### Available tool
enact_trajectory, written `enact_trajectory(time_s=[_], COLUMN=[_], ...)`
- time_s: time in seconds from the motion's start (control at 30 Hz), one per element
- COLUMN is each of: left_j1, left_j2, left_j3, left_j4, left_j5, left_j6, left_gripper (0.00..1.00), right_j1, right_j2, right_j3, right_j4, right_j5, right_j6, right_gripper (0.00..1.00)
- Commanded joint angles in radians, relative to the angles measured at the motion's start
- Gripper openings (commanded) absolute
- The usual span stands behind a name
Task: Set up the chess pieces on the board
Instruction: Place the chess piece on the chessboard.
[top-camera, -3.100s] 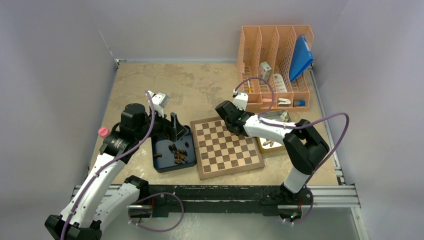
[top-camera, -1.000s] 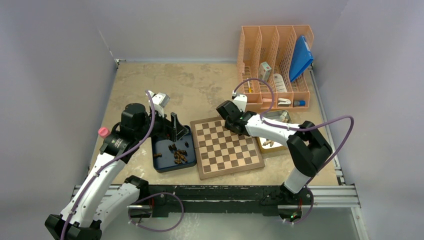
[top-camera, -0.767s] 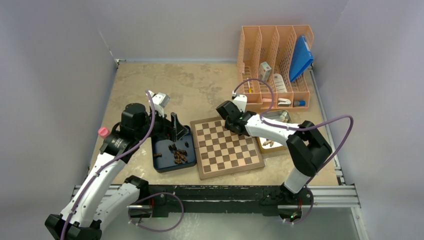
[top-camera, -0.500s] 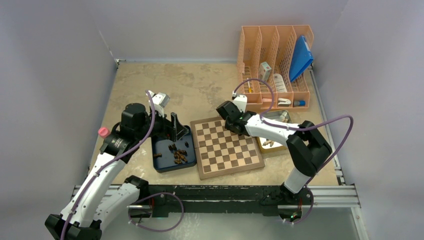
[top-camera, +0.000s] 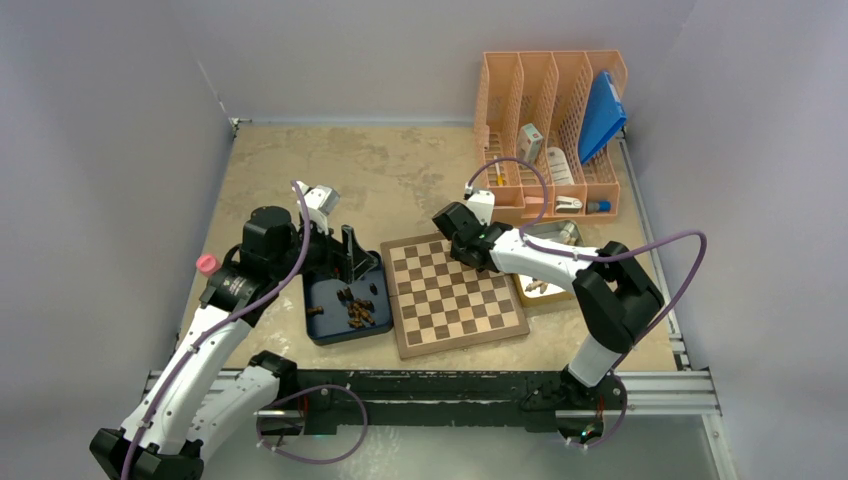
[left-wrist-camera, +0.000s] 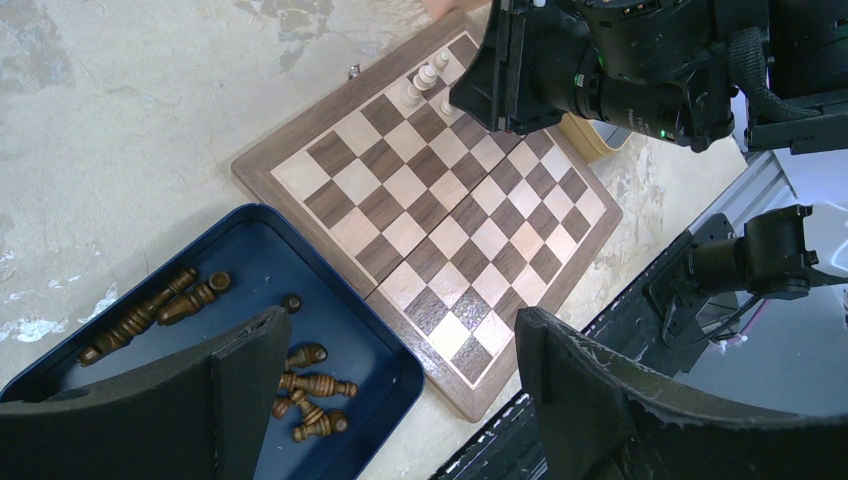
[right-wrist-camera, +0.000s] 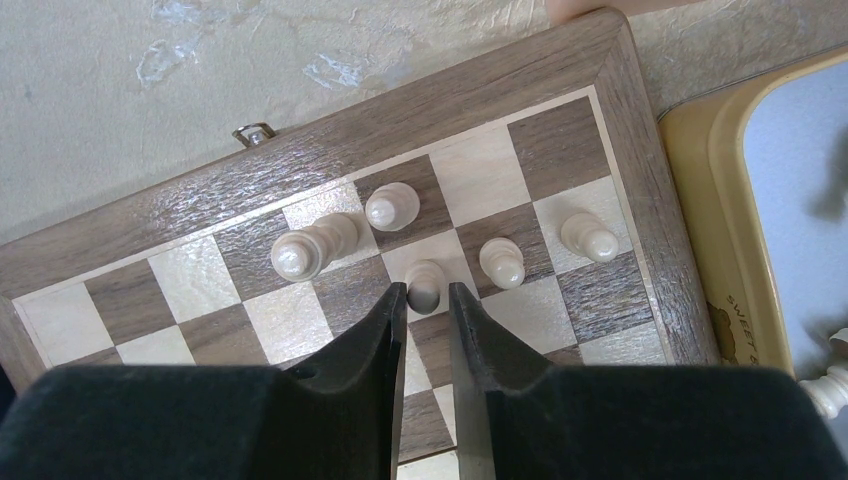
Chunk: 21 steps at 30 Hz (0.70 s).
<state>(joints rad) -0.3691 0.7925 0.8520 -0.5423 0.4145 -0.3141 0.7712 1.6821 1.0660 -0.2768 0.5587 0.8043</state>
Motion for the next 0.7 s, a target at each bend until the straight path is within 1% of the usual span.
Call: enact_trajectory(time_s=[0.0,0.23,0.53,0.67], left_j1=[-0.005,-0.005,-0.005,-0.005], left_j2=[-0.010,-0.014,-0.008,-0.012], left_j3=[-0.010,-0.009,-0.008,-0.009], left_j4=[0.025,0.023,0.024,0.024], left_j5=[-0.003,-0.009,-0.005,-0.005], left_j6=[-0.008,-0.008,-0.008,-0.008], left_gripper=[0.83,0.83,0.83,0.83], right_j1=[-0.003,-0.002,-0.003,-0.006], right_j2=[-0.031,-0.035,-0.130,-0.171], right_j3=[0.038,0.042,0.018,0.022], right_j4=[-0.001,-0.006,-0.011,-0.023], right_j5=[0.037,0.038,0.000,0.050], right_j6=[0.009,0.003,-0.009,-0.007], right_gripper=[0.25,0.27,0.32,0.33])
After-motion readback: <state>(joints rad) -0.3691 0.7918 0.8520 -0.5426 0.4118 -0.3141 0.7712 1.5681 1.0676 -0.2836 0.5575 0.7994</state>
